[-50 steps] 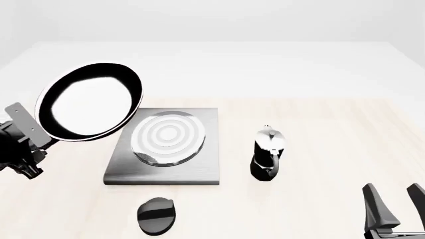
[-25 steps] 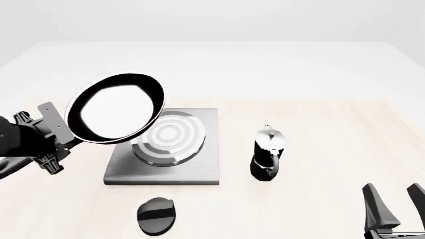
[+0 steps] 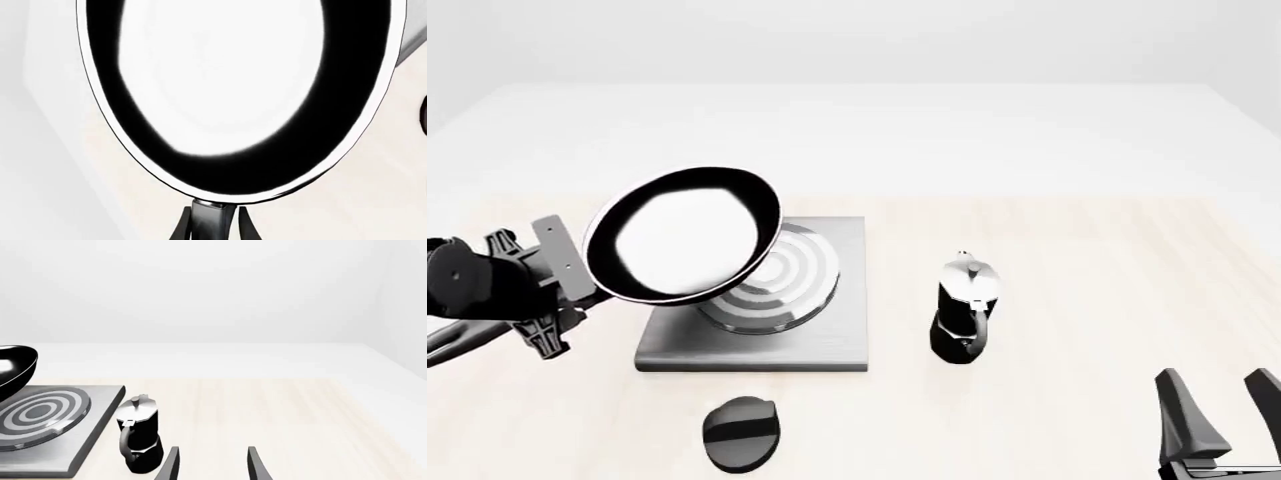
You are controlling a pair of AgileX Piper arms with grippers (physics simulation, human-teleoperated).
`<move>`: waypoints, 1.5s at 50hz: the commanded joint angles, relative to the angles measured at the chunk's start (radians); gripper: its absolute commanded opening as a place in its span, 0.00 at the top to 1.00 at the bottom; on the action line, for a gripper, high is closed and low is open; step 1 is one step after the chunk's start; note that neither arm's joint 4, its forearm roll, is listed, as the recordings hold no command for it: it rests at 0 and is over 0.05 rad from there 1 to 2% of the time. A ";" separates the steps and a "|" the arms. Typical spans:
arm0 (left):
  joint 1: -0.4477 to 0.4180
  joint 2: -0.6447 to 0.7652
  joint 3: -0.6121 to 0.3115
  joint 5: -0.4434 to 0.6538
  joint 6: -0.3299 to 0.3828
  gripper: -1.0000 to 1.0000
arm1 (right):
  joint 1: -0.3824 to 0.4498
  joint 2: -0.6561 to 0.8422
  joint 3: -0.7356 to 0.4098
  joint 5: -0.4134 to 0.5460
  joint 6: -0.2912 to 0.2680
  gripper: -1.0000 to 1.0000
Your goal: Turn on the stove and put the frying pan on it.
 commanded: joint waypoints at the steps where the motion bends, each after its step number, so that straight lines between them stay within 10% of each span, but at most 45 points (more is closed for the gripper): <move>1: -0.042 0.037 -0.042 -0.025 0.000 1.00 | 0.000 0.000 0.000 0.000 0.000 0.00; 75: -0.170 0.273 -0.094 -0.115 0.012 1.00 | 0.000 0.000 0.000 0.000 0.000 0.00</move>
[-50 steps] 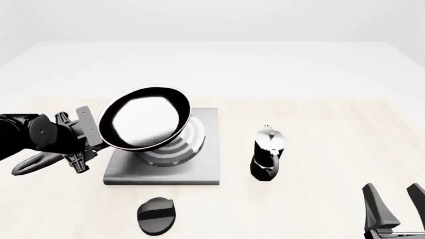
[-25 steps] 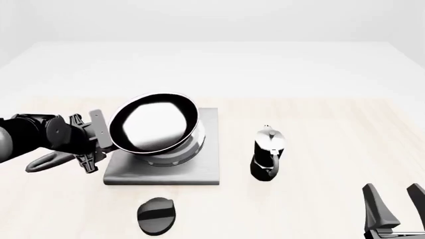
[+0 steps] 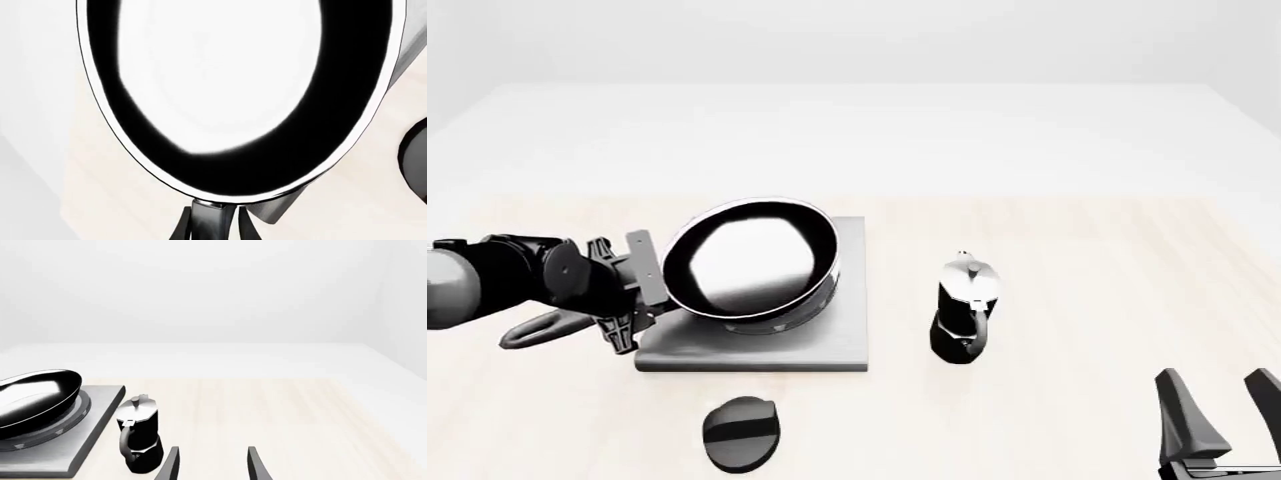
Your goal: Turn on the stove and put the frying pan on it.
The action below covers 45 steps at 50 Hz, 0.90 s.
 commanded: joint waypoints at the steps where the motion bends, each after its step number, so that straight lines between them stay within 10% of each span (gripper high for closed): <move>1: -0.008 0.002 -0.016 -0.016 0.010 1.00 | 0.000 0.000 0.000 0.000 0.000 0.00; 21: 0.002 0.055 -0.048 -0.066 0.010 1.00 | 0.000 0.000 0.000 0.000 0.000 0.00; 22: -0.005 0.055 -0.059 -0.058 0.003 0.00 | 0.000 0.000 0.000 0.000 0.000 0.00; 45: -0.020 0.073 -0.066 -0.037 -0.036 0.00 | 0.000 0.000 0.000 0.000 0.000 0.00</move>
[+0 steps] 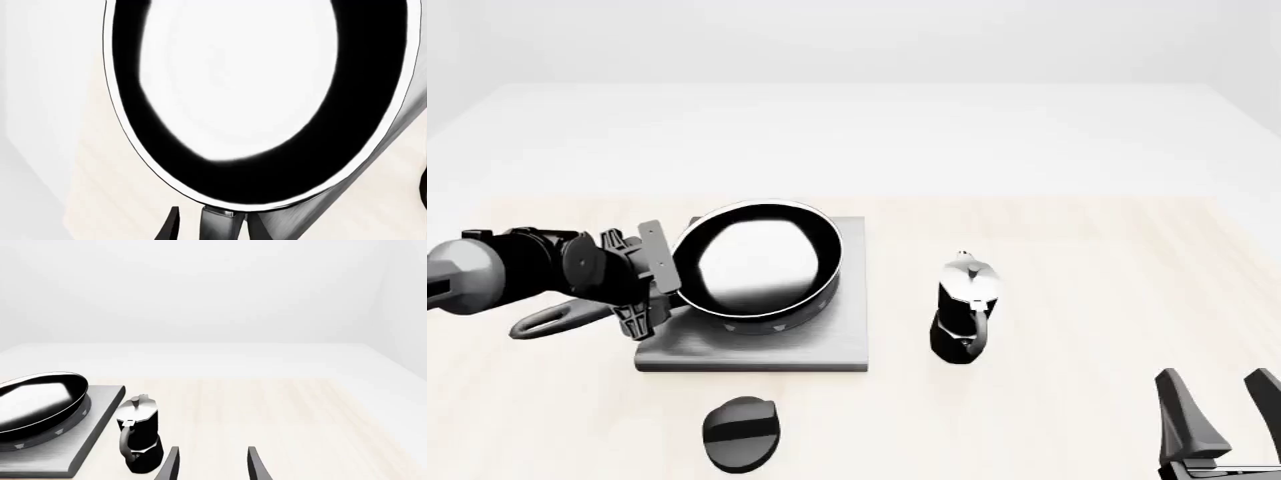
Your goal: Turn on the stove and put the frying pan on it.
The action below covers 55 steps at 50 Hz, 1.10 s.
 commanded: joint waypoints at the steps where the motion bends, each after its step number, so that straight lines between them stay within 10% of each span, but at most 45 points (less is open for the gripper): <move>1: 0.001 -0.002 -0.003 0.012 -0.014 0.00 | 0.000 0.000 0.000 0.000 0.000 0.00; 55: 0.085 -0.156 0.044 0.143 -0.002 0.00 | 0.000 0.000 0.000 0.000 0.000 0.00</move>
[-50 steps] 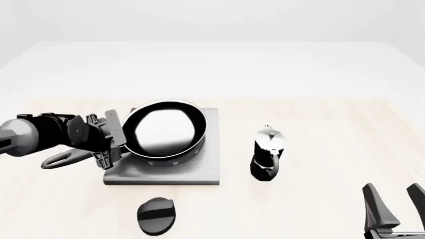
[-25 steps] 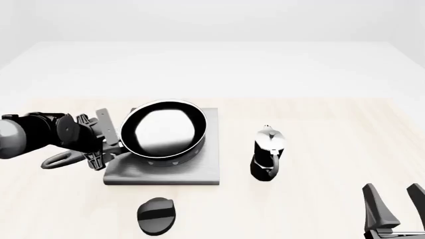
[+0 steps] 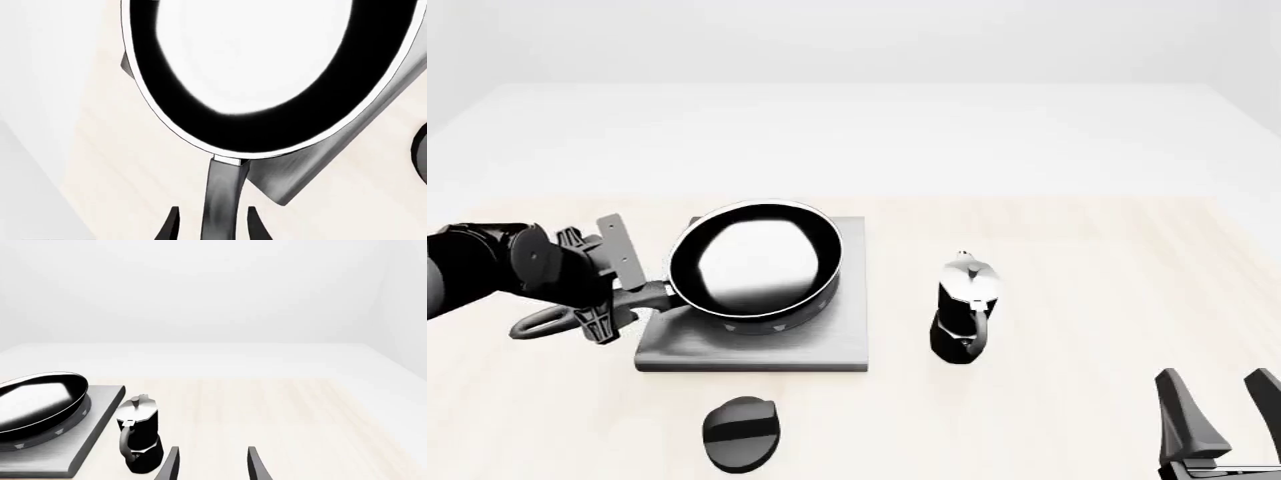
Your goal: Turn on the stove and put the frying pan on it.
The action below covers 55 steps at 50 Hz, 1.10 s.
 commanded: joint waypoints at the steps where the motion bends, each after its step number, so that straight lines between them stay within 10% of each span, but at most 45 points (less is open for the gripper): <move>1: 0.011 -0.032 0.015 0.030 -0.001 0.00 | 0.000 0.000 0.000 0.000 0.000 0.00; 55: 0.022 -0.298 -0.034 0.279 -0.015 0.00 | 0.000 0.000 0.000 0.000 0.000 0.00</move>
